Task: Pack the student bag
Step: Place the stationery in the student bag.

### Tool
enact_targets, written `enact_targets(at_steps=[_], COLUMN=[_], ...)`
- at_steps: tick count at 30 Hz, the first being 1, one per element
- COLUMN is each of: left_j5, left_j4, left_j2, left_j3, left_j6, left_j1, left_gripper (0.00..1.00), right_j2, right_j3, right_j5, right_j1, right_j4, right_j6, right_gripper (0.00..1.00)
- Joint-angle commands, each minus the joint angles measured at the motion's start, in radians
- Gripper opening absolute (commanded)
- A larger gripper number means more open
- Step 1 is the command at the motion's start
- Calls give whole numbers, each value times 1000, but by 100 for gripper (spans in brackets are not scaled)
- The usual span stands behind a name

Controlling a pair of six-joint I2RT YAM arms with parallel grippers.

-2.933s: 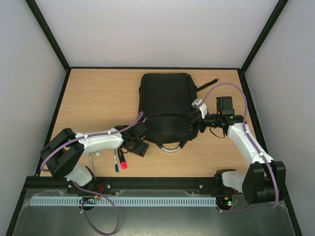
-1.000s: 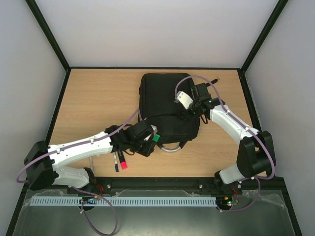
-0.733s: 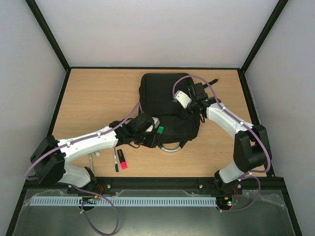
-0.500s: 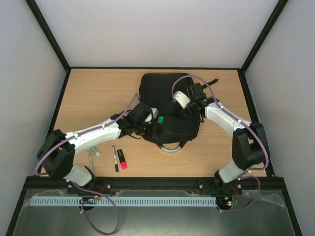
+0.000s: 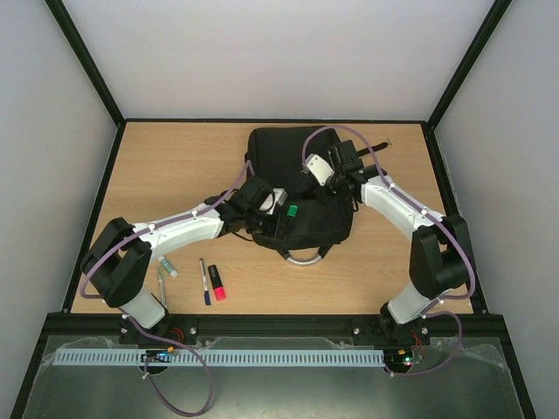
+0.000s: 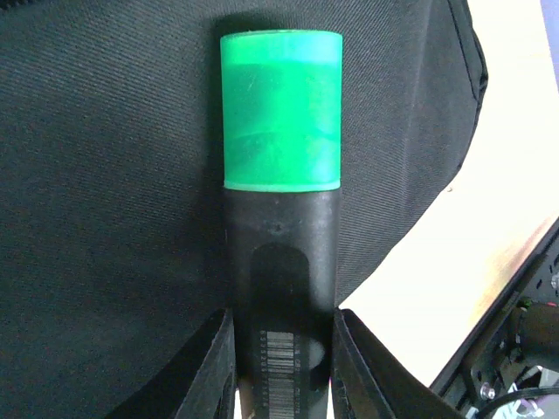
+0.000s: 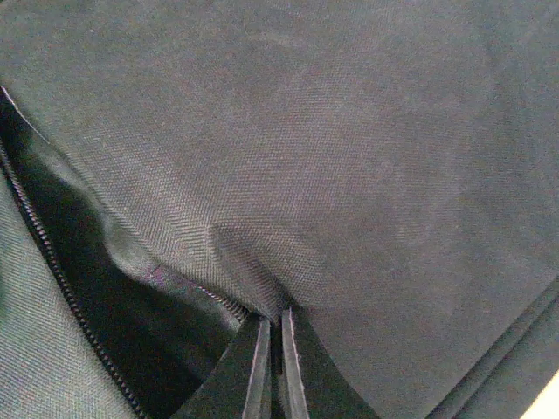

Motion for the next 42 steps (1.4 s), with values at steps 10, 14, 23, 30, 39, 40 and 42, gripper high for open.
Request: enact_targets(at_steps=[10, 14, 23, 30, 39, 40, 42], left_j5=[40, 9, -155, -151, -199, -197, -193], left_j4=[5, -8, -15, -64, -68, -74, -91], left_j2=[135, 211, 302, 230, 129, 111, 75], left_j3=[146, 251, 413, 339, 269, 269, 262], left_j6=[23, 21, -63, -63, -22, -13, 9], left_j1=[12, 30, 52, 46, 42, 40, 33], left_gripper=[6, 5, 15, 20, 60, 62, 66], right_j2=[-117, -121, -140, -148, -174, -174, -178], right_j3=[22, -6, -99, -118, -173, -175, -177], right_j5=[-99, -117, -112, -65, -70, -70, -71], right_j1=[0, 1, 0, -1, -1, -1, -1], right_j4=[-25, -21, 44, 96, 135, 137, 139], right_j6=[43, 50, 73, 100, 98, 98, 100], right_gripper=[2, 2, 1, 1, 1, 1, 1])
